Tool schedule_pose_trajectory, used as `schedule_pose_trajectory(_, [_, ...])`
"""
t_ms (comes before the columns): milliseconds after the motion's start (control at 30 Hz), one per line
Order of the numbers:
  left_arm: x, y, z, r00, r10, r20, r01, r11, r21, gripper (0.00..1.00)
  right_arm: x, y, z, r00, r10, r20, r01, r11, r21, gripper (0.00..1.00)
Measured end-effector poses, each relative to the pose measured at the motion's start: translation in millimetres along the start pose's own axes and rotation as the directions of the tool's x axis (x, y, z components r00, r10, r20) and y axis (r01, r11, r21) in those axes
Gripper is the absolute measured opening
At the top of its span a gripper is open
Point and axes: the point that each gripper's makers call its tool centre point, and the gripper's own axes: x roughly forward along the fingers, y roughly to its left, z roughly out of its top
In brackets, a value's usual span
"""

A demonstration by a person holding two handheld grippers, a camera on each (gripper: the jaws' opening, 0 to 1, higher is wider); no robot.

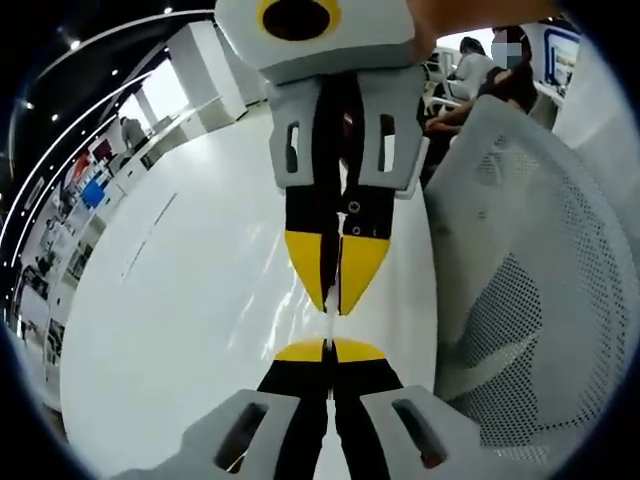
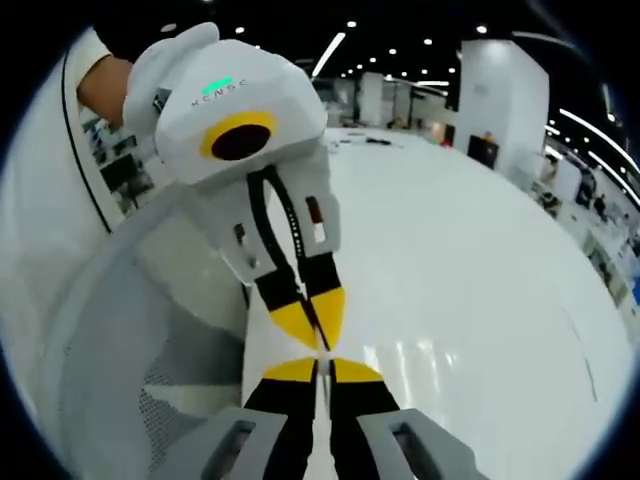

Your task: Open the resealable bag by pulling the two sides of the seal apart until the entire bag opening is separated and visibly accessible.

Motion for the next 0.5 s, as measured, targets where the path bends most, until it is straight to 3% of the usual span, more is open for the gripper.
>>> schedule_pose_trajectory(300, [2.1, -1.6, 2.5, 1.0, -0.007, 0.009, 0.007, 1.0, 0.003, 0.0, -1.0, 0.2, -0.9, 1.0, -0.009, 0.001, 0.009, 1.0, -0.003, 0.0])
schedule_pose_trajectory(500, [2.5, -2.5, 4.0, 1.0, -0.005, 0.011, 0.004, 0.999, 0.054, 0.0, -1.3, 0.5, -1.3, 1.0, -0.007, 0.004, 0.007, 1.0, 0.002, 0.0])
